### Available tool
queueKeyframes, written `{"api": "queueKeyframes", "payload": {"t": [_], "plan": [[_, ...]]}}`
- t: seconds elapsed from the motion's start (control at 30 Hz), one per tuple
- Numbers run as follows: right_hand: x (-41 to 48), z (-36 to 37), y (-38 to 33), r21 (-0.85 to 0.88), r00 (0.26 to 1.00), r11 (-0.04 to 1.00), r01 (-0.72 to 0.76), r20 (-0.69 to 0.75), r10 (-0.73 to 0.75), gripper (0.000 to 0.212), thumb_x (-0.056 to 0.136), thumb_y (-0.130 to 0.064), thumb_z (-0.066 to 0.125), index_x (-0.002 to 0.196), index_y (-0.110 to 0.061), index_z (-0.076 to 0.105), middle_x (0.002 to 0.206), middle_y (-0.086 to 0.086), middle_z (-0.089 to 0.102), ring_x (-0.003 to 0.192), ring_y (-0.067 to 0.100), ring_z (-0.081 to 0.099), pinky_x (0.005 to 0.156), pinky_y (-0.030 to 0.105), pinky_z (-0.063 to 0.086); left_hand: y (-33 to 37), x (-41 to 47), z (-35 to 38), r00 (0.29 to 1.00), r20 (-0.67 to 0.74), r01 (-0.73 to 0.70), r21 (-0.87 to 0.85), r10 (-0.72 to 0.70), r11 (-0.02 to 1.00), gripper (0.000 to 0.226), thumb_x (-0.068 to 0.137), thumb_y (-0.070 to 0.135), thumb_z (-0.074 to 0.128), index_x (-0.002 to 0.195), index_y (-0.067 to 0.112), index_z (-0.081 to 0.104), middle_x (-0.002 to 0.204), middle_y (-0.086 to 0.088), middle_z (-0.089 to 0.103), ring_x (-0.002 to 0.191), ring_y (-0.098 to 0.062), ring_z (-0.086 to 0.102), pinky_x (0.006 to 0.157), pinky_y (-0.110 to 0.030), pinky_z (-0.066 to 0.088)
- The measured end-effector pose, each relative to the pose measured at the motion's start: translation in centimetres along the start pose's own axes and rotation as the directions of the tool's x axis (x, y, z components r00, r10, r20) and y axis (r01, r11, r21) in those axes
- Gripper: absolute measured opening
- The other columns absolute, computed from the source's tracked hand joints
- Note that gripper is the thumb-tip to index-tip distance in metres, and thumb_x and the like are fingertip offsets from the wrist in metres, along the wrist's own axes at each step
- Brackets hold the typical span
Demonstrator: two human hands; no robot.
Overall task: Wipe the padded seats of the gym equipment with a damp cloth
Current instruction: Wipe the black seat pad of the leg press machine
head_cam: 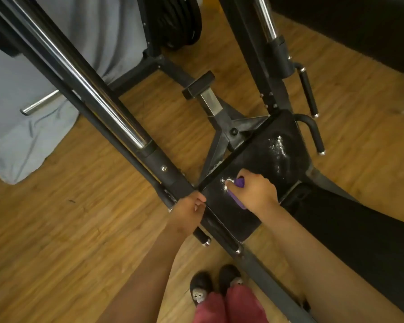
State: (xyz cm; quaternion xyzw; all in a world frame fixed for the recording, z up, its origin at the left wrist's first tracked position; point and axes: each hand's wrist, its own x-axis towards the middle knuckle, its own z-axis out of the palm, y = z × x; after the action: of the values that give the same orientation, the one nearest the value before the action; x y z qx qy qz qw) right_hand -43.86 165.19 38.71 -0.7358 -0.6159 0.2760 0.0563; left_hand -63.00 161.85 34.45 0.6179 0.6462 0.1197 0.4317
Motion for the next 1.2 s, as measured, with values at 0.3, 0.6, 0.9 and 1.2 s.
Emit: {"api": "queueKeyframes", "payload": {"t": [0.3, 0.6, 0.9, 1.2], "plan": [[9.1, 6.0, 1.7, 0.490, 0.925, 0.844, -0.219, 0.379, 0.020, 0.064, 0.081, -0.045, 0.071, 0.126, -0.011, 0.041, 0.116, 0.004, 0.053, 0.101, 0.016, 0.055, 0.064, 0.020, 0.045, -5.8, 7.3, 7.2, 0.945, -0.298, 0.081, -0.182, -0.134, 0.980, 0.035, 0.092, 0.016, 0.059, 0.125, 0.017, 0.048, 0.118, 0.000, 0.048, 0.109, -0.015, 0.052, 0.095, -0.027, 0.043], [16.6, 14.4, 2.2, 0.368, 0.887, 0.862, 0.349, 0.167, -0.431, 0.033, 0.082, -0.026, 0.074, 0.111, -0.014, 0.063, 0.106, 0.001, 0.065, 0.099, 0.013, 0.061, 0.085, 0.026, 0.048, -11.4, 11.7, 16.3, 0.809, -0.580, -0.081, -0.269, -0.094, 0.960, 0.056, 0.092, 0.025, 0.060, 0.142, 0.014, 0.038, 0.135, 0.002, 0.044, 0.127, -0.007, 0.036, 0.109, -0.024, 0.029], [17.5, 19.0, 1.2, 0.079, 0.690, 0.712, 0.698, 0.195, -0.697, 0.025, 0.085, -0.033, 0.069, 0.105, -0.021, 0.060, 0.090, -0.009, 0.060, 0.080, 0.002, 0.054, 0.070, 0.022, 0.043, -12.8, 13.9, 18.7, 0.710, -0.704, -0.115, -0.132, -0.012, 0.984, 0.056, 0.088, 0.040, 0.063, 0.137, 0.022, 0.040, 0.136, 0.008, 0.043, 0.130, -0.007, 0.027, 0.110, -0.028, 0.029], [19.2, 17.5, 2.5, -0.128, 0.726, 0.715, 0.687, 0.146, -0.672, 0.028, 0.082, -0.031, 0.073, 0.098, -0.017, 0.055, 0.087, -0.003, 0.058, 0.080, 0.013, 0.055, 0.065, 0.027, 0.041, -13.0, 13.1, 19.3, 0.702, -0.712, -0.066, -0.040, 0.018, 0.997, 0.076, 0.088, 0.047, 0.060, 0.149, 0.021, 0.024, 0.149, 0.006, 0.026, 0.136, -0.013, 0.020, 0.110, -0.031, 0.025]]}}
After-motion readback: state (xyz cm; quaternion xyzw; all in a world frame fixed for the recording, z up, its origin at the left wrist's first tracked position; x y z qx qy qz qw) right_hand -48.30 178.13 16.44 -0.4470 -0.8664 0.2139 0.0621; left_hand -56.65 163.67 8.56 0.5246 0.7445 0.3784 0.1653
